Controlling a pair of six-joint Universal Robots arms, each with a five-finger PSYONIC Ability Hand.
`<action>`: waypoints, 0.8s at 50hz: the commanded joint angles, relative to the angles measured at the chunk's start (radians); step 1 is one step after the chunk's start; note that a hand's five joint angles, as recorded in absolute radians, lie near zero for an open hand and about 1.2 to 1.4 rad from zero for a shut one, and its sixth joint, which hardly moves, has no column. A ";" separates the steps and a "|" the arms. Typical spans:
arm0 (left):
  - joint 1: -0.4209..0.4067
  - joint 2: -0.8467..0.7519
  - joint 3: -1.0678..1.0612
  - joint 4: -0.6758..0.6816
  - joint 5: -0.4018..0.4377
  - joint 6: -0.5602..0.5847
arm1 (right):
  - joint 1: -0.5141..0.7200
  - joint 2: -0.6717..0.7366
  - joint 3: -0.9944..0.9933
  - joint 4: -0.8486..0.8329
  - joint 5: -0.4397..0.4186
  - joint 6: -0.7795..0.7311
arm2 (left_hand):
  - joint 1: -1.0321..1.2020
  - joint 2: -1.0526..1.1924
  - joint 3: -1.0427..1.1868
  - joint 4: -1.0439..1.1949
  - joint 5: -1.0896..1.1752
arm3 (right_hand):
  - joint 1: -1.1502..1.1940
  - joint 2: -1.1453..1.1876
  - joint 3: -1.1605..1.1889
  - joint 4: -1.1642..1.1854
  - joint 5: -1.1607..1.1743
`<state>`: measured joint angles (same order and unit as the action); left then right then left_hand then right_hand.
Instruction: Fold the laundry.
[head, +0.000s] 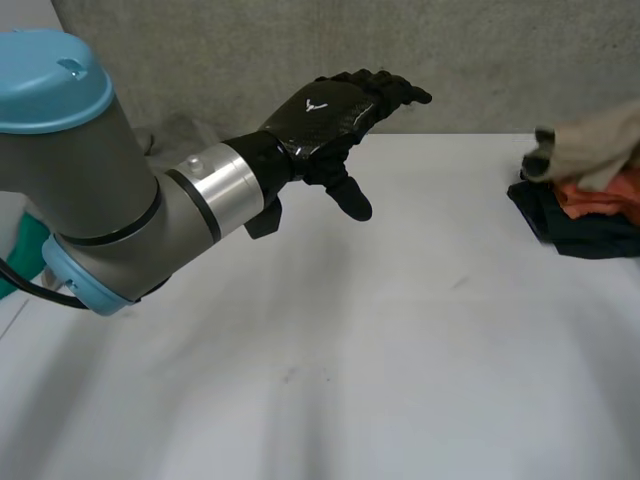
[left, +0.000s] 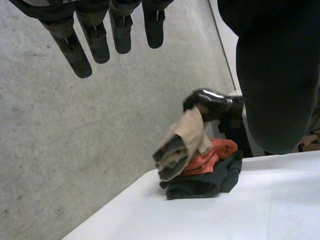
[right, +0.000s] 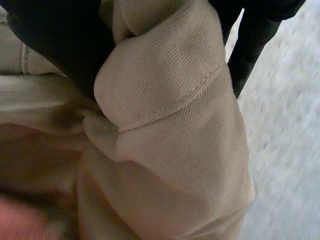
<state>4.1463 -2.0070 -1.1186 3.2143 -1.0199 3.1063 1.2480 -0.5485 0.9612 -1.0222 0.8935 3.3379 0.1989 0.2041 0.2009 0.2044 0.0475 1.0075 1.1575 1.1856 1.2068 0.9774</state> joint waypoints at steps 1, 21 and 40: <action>0.002 -0.024 -0.004 -0.002 -0.002 0.000 | -0.068 0.116 0.001 -0.055 -0.088 0.026 | 0.038 0.033 0.036 0.033 0.015 | 0.389 0.239 0.211 0.189 0.244; -0.020 0.002 -0.007 -0.004 -0.016 0.009 | -0.179 -0.255 0.264 0.341 -0.076 -0.170 | 0.035 0.030 0.033 0.030 0.012 | -0.833 -0.983 -1.011 -1.032 -0.977; 0.035 0.091 0.014 0.004 -0.113 0.009 | -0.024 -0.623 0.279 0.544 0.366 -0.833 | 0.053 0.048 0.051 0.047 0.030 | -0.833 -0.983 -1.011 -1.032 -0.977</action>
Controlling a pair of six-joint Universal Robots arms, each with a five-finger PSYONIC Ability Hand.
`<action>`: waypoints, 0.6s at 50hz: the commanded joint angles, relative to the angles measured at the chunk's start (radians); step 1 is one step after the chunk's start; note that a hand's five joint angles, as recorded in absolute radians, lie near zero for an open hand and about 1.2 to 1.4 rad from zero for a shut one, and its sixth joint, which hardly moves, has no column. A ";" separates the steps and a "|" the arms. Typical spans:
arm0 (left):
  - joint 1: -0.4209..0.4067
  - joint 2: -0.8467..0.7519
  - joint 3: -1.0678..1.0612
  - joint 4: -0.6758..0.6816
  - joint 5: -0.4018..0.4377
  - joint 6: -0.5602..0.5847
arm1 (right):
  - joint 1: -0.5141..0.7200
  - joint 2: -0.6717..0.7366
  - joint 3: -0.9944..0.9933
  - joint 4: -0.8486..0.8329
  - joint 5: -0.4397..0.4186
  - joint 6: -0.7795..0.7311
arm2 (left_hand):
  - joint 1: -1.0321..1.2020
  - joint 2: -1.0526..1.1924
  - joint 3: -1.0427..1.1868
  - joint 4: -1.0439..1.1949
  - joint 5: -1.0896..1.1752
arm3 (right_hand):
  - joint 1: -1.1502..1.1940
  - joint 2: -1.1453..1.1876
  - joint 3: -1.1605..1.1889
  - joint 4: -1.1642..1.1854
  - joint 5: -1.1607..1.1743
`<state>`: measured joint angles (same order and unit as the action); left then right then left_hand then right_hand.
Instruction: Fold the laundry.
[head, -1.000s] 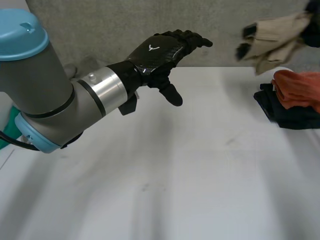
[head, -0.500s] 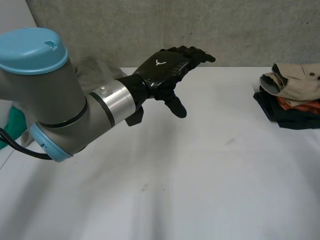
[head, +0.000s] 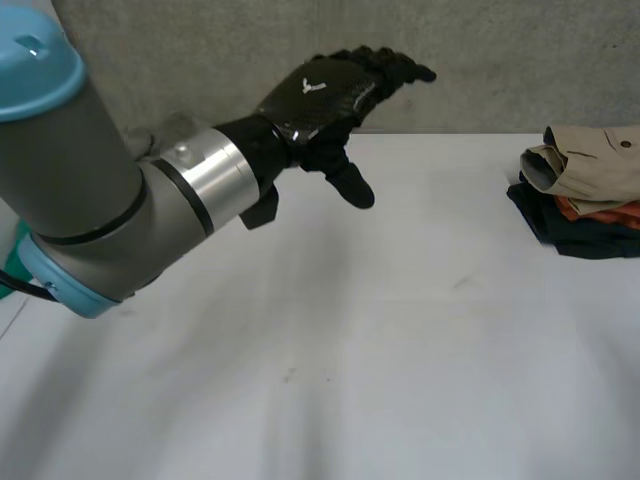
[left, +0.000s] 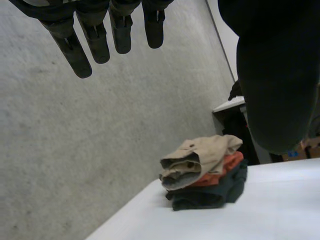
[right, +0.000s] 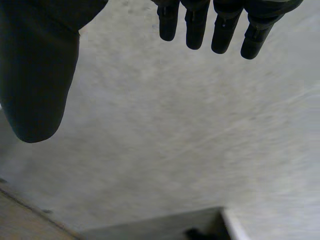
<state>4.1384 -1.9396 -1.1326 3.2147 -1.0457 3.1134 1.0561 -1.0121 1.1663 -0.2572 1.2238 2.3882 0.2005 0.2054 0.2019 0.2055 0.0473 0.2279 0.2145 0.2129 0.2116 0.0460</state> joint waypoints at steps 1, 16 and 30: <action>0.058 0.024 0.034 0.004 -0.115 0.004 | 0.206 -0.211 0.126 -0.278 0.028 0.161 | 0.048 0.043 0.047 0.043 0.027 | -0.053 -0.040 -0.038 -0.037 -0.046; 0.456 -0.222 0.096 0.043 -0.298 0.482 | 0.709 -0.318 0.582 -0.328 -0.073 0.136 | 0.022 0.017 0.020 0.017 0.000 | -0.053 -0.040 -0.038 -0.037 -0.046; 0.611 -0.384 0.094 0.050 -0.214 0.559 | 0.808 -0.241 0.725 -0.263 0.039 0.025 | 0.054 0.049 0.053 0.049 0.033 | -0.053 -0.040 -0.038 -0.037 -0.046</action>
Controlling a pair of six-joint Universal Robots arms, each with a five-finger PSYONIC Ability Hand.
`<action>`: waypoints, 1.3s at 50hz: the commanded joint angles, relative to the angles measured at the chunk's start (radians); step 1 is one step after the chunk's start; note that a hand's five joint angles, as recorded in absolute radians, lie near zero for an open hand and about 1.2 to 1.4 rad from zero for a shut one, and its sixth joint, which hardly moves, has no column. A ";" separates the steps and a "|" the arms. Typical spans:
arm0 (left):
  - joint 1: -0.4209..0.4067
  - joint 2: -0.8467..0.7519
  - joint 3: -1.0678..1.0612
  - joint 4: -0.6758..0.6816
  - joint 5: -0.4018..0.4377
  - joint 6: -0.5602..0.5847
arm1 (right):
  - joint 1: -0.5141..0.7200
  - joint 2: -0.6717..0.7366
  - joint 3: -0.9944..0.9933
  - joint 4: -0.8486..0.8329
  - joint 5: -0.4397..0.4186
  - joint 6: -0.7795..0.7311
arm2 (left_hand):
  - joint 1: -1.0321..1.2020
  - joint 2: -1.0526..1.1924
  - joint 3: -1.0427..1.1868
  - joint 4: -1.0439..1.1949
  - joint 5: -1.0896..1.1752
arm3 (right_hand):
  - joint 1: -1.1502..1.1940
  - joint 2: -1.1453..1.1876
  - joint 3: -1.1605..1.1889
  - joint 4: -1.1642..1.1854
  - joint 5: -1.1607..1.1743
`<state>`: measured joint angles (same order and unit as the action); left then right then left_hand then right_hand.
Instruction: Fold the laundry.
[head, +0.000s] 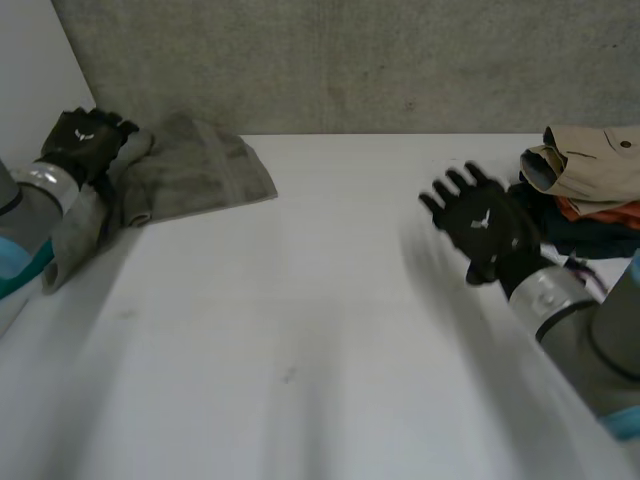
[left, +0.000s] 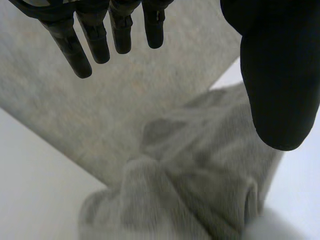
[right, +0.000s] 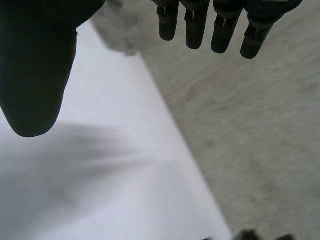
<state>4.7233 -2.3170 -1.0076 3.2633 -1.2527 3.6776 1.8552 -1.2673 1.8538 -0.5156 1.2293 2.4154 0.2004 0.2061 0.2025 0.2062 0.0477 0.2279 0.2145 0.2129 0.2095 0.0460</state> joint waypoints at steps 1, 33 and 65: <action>0.026 -0.007 -0.037 0.001 -0.011 -0.004 | 0.006 0.017 0.041 -0.004 0.036 -0.002 | 0.054 0.048 0.052 0.048 0.032 | -0.053 -0.040 -0.038 -0.035 -0.046; 0.127 -0.162 -0.063 0.203 -0.010 0.153 | 0.004 0.042 0.070 -0.004 0.032 -0.001 | 0.210 0.204 0.208 0.204 0.188 | -0.053 -0.040 -0.038 -0.035 -0.046; 0.061 -0.265 0.077 0.205 -0.020 0.137 | 0.004 0.042 0.068 -0.006 0.041 -0.001 | 1.196 1.190 1.194 1.190 1.174 | -0.053 -0.040 -0.038 -0.035 -0.046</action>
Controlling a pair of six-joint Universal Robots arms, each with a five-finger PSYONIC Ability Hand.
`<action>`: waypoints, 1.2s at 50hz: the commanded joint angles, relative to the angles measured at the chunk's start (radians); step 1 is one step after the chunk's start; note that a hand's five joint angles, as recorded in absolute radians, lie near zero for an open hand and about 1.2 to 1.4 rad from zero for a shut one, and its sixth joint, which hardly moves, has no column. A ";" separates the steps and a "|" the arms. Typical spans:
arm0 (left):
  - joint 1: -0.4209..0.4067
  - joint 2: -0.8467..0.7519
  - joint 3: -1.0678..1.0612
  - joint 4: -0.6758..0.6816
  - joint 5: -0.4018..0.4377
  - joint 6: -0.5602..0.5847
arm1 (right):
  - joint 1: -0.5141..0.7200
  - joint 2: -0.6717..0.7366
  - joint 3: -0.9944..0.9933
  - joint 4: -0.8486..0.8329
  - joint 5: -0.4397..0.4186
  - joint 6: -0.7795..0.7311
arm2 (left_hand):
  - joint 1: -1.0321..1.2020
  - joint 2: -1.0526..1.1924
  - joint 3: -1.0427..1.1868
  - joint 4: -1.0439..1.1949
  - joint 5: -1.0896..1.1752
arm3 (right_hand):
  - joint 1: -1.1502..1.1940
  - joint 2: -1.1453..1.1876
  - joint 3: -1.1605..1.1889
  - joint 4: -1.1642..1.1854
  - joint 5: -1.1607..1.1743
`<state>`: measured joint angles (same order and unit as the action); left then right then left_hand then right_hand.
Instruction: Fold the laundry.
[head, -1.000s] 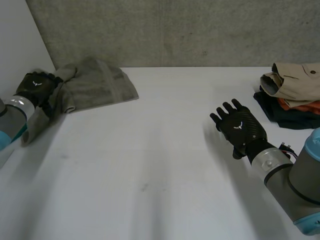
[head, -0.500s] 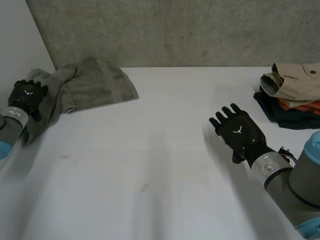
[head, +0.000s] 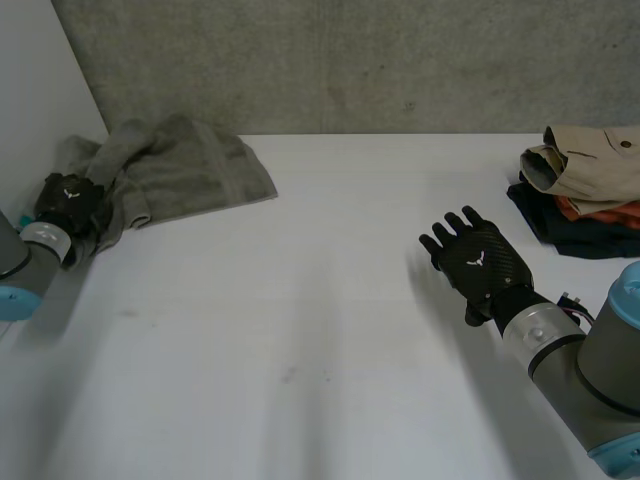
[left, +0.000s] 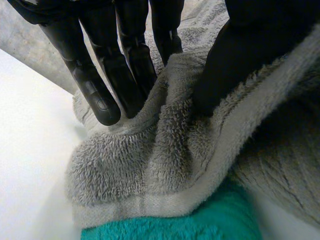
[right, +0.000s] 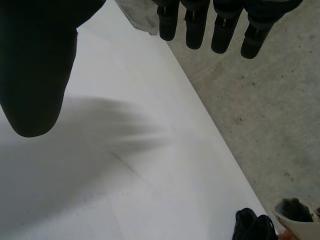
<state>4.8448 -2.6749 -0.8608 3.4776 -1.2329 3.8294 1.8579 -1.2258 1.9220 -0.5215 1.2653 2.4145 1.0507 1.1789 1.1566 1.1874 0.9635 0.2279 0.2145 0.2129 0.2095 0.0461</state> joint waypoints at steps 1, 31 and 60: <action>-0.077 0.131 -0.102 -0.009 -0.042 -0.025 | 0.001 -0.001 0.002 0.000 0.005 0.000 | 0.346 0.217 0.240 0.209 0.258 | -0.053 -0.040 -0.038 -0.035 -0.046; -0.837 0.506 -0.552 0.021 -0.120 -0.718 | -0.048 -0.014 -0.052 0.014 0.137 0.058 | 0.346 0.217 0.240 0.209 0.258 | -0.053 -0.040 -0.038 -0.035 -0.046; -0.401 0.710 -0.656 -0.009 -0.068 -0.524 | 0.156 -0.153 -0.196 0.460 0.121 0.319 | -0.828 -0.957 -0.934 -0.965 -0.916 | -0.053 -0.040 -0.038 -0.035 -0.046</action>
<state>4.3446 -1.8973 -1.5189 3.4767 -1.3683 3.1991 1.9112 -1.3621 1.7273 -0.0498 1.3854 2.7224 0.2028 0.2159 0.2199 0.2132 0.0473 0.2279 0.2145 0.2129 0.2095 0.0460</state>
